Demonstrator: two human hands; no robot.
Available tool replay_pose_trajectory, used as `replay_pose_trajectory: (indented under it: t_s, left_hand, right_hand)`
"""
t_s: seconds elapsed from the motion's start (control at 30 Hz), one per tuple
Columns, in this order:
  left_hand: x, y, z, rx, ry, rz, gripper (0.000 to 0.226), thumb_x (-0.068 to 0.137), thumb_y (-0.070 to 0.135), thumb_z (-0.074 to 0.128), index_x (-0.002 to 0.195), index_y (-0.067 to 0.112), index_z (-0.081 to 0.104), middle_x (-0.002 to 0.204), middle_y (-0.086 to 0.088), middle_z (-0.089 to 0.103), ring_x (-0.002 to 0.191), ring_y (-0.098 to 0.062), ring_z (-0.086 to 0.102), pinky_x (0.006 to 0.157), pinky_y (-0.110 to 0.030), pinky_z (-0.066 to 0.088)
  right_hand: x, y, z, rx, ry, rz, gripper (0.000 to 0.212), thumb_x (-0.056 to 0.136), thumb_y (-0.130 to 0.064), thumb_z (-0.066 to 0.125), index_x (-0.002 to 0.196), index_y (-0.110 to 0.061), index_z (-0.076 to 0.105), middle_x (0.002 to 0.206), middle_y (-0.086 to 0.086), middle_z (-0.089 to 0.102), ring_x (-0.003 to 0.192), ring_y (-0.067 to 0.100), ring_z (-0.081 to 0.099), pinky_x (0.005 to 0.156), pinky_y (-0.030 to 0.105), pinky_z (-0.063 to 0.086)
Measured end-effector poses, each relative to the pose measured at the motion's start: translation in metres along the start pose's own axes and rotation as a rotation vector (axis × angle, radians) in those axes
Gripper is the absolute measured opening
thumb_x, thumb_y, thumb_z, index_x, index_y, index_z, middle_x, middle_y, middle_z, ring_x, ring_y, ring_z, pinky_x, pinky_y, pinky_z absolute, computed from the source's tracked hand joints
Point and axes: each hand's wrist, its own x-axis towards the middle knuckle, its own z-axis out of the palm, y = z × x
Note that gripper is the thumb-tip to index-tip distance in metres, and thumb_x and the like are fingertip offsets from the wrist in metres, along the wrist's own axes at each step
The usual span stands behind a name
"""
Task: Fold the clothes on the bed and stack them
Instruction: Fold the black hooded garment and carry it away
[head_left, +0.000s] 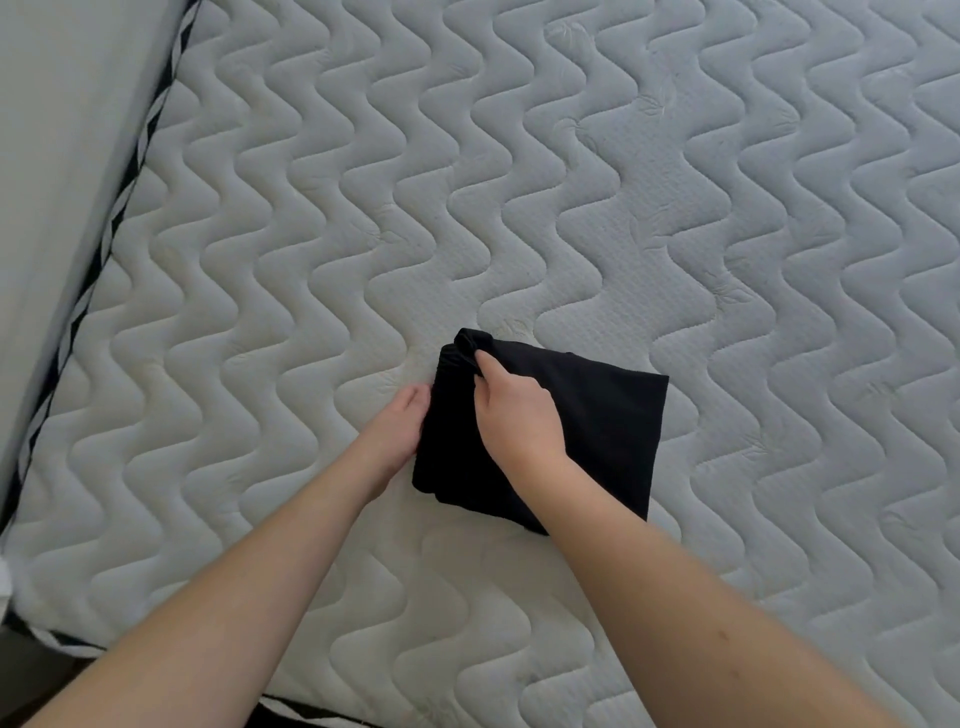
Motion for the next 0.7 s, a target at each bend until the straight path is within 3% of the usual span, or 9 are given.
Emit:
replay_pose_trajectory:
  t_s: [0.03,0.1,0.2,0.27,0.33,0.43,0.5,0.57,0.7]
  left_hand:
    - [-0.001,-0.001,0.001,-0.012,0.003,0.0,0.036,0.106,0.044,0.029,0.121,0.03,0.058,0.123,0.002,0.063,0.111,-0.01,0.061,0.098,-0.038,0.051]
    - [-0.004,0.0,0.002,-0.077,0.005,-0.022,0.041,0.106,0.049,0.02,0.11,0.037,0.06,0.114,0.009,0.065,0.095,0.004,0.065,0.076,-0.023,0.056]
    - [-0.005,0.005,0.0,-0.165,0.049,-0.054,0.052,0.102,0.057,0.012,0.101,0.04,0.06,0.095,0.017,0.068,0.076,0.01,0.066,0.057,-0.012,0.05]
    - [-0.004,0.011,0.0,-0.189,0.072,-0.044,0.057,0.099,0.063,0.013,0.101,0.034,0.062,0.087,0.015,0.071,0.076,0.006,0.068,0.062,-0.013,0.051]
    - [-0.001,0.018,0.003,-0.092,0.019,-0.019,0.067,0.087,0.077,0.024,0.113,0.028,0.062,0.101,0.013,0.071,0.096,-0.003,0.066,0.084,-0.023,0.05]
    - [0.003,0.032,0.012,0.026,0.003,-0.003,0.087,0.06,0.09,0.056,0.121,0.029,0.051,0.112,0.015,0.062,0.106,-0.008,0.06,0.087,-0.029,0.049]
    - [0.009,0.037,0.018,0.092,0.04,-0.015,0.093,0.052,0.079,0.074,0.125,0.027,0.047,0.116,0.012,0.06,0.107,-0.011,0.059,0.093,-0.034,0.051]
    - [0.016,0.037,0.021,0.174,0.078,-0.023,0.095,0.057,0.061,0.086,0.132,0.021,0.043,0.122,0.007,0.057,0.111,-0.016,0.056,0.099,-0.039,0.049]
    - [0.019,0.028,0.018,0.109,0.058,0.001,0.073,0.069,0.034,0.089,0.129,0.025,0.048,0.119,0.007,0.062,0.106,-0.014,0.061,0.088,-0.033,0.053]
  right_hand:
    - [0.001,-0.004,0.003,0.013,0.019,-0.004,0.032,0.103,-0.03,0.036,0.131,-0.025,0.049,0.086,0.008,0.068,0.079,0.032,0.063,0.067,0.036,0.047]
    - [0.001,-0.01,0.009,0.048,0.022,-0.016,0.035,0.103,-0.032,0.038,0.135,-0.026,0.049,0.095,0.008,0.07,0.087,0.031,0.064,0.071,0.037,0.047]
    - [-0.004,-0.012,0.009,0.194,-0.127,-0.033,0.042,0.103,-0.041,0.038,0.144,-0.03,0.045,0.122,0.002,0.066,0.113,0.021,0.06,0.094,0.036,0.048]
    - [-0.011,0.005,0.0,0.303,-0.078,-0.038,0.041,0.102,-0.04,0.04,0.14,-0.029,0.05,0.127,-0.003,0.065,0.118,0.014,0.057,0.101,0.035,0.045]
    - [-0.017,0.035,-0.014,0.265,0.158,-0.015,0.034,0.101,-0.033,0.046,0.131,-0.023,0.059,0.122,-0.002,0.066,0.114,0.018,0.058,0.1,0.037,0.044]
    - [-0.024,0.095,-0.035,0.131,0.402,0.235,0.037,0.098,-0.031,0.053,0.131,-0.016,0.056,0.123,0.006,0.06,0.116,0.026,0.052,0.103,0.042,0.037]
    - [-0.027,0.129,-0.045,0.183,0.356,0.495,0.052,0.095,-0.04,0.057,0.139,-0.014,0.046,0.135,0.009,0.051,0.126,0.027,0.045,0.11,0.043,0.032]
    - [-0.028,0.151,-0.05,0.381,0.246,0.653,0.063,0.09,-0.046,0.063,0.141,-0.014,0.043,0.137,0.008,0.049,0.125,0.023,0.047,0.109,0.041,0.037]
    - [-0.021,0.167,-0.057,0.692,0.04,0.631,0.049,0.083,-0.046,0.073,0.121,-0.018,0.058,0.117,0.001,0.067,0.1,0.012,0.065,0.076,0.023,0.051]
